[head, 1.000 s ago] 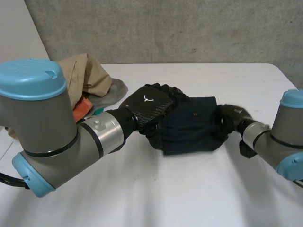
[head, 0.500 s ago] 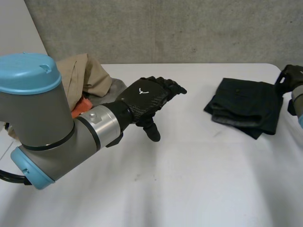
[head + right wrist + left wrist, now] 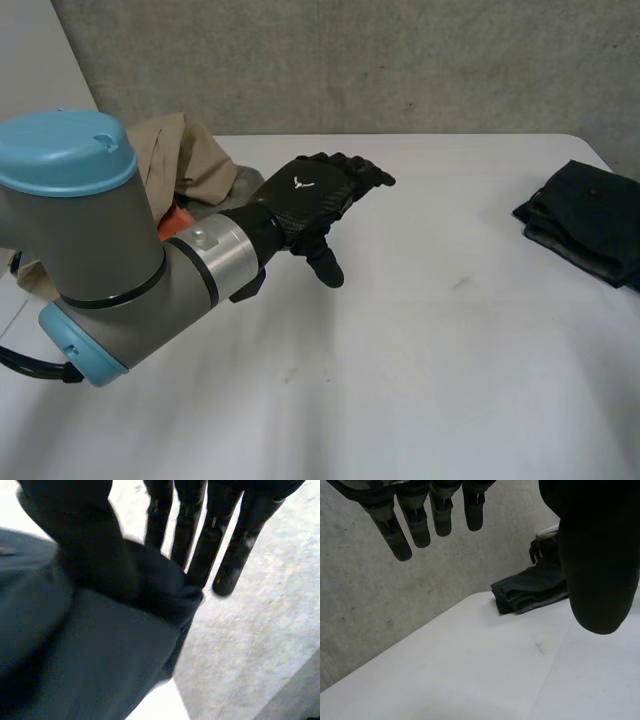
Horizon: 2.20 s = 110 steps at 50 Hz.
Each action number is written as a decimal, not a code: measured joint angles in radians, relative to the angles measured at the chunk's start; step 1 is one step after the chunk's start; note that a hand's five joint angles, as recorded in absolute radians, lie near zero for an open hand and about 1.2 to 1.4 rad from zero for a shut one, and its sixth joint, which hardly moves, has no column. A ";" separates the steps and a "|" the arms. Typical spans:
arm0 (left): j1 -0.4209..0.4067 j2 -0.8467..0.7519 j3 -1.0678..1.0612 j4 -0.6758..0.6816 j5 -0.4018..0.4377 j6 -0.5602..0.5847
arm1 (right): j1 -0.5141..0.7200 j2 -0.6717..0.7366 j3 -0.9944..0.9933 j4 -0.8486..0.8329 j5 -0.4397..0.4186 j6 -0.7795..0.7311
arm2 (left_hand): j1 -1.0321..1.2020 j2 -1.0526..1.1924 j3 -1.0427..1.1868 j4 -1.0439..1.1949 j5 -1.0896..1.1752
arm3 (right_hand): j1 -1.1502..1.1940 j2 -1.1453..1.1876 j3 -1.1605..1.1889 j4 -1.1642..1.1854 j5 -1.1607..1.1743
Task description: Fold the laundry.
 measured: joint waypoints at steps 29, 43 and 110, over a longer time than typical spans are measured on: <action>0.005 -0.001 -0.016 0.000 0.000 -0.003 | -0.085 -0.335 0.589 -0.083 -0.362 -0.636 | 0.000 0.000 0.000 0.000 0.000 | -0.422 -0.590 -0.613 -0.587 -0.560; 0.008 -0.001 -0.017 0.000 0.001 -0.003 | -0.115 -0.317 0.564 -0.098 -0.445 -0.603 | 0.000 0.000 0.000 0.000 0.000 | -0.422 -0.590 -0.613 -0.587 -0.583; 0.025 0.040 -0.053 -0.001 -0.001 -0.004 | -0.054 -0.327 0.373 0.013 -0.124 -0.177 | 0.000 0.000 0.000 0.000 0.000 | -0.423 -0.592 -0.615 -0.588 -0.586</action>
